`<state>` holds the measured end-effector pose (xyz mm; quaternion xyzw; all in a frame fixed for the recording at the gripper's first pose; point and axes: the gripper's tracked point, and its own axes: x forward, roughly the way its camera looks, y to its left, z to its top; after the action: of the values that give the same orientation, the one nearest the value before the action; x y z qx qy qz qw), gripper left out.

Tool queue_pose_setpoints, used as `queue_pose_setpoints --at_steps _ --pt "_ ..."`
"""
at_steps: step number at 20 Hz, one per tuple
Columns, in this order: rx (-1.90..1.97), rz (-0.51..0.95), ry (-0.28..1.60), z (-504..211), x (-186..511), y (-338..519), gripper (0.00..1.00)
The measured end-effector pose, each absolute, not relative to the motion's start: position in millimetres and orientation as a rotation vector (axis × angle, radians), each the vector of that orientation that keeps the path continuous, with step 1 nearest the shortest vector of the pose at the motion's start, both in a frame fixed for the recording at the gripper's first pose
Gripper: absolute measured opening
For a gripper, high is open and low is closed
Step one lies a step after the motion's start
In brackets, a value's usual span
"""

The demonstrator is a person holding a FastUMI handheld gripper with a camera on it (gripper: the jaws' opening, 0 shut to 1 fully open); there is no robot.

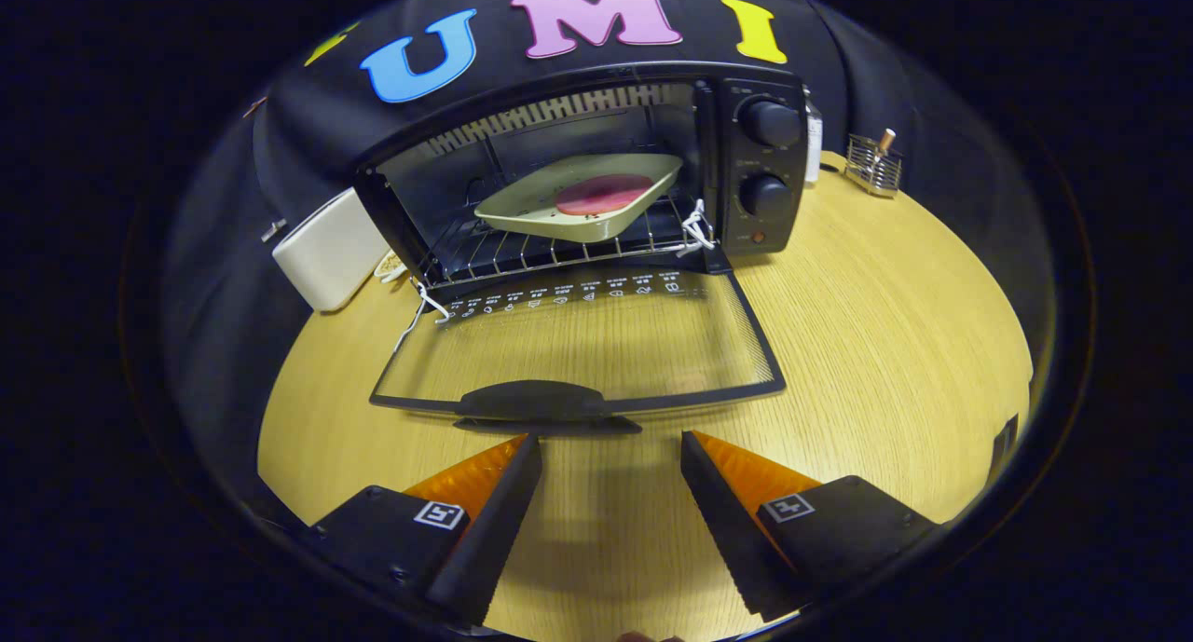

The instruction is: Open the toaster oven, put the food inside, and close the toaster oven door.

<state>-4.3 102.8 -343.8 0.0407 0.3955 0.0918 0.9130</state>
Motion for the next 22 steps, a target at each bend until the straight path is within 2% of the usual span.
queue_pose_setpoints --at_steps 2,10,15,22 --pt "-0.039 0.237 0.781 -342 -1 110 0.99" --pt "-0.006 0.251 0.772 -326 -1 113 0.98" --pt "-0.004 0.289 0.683 -275 15 117 0.99" --pt "0.001 0.314 0.54 -206 77 118 0.99"
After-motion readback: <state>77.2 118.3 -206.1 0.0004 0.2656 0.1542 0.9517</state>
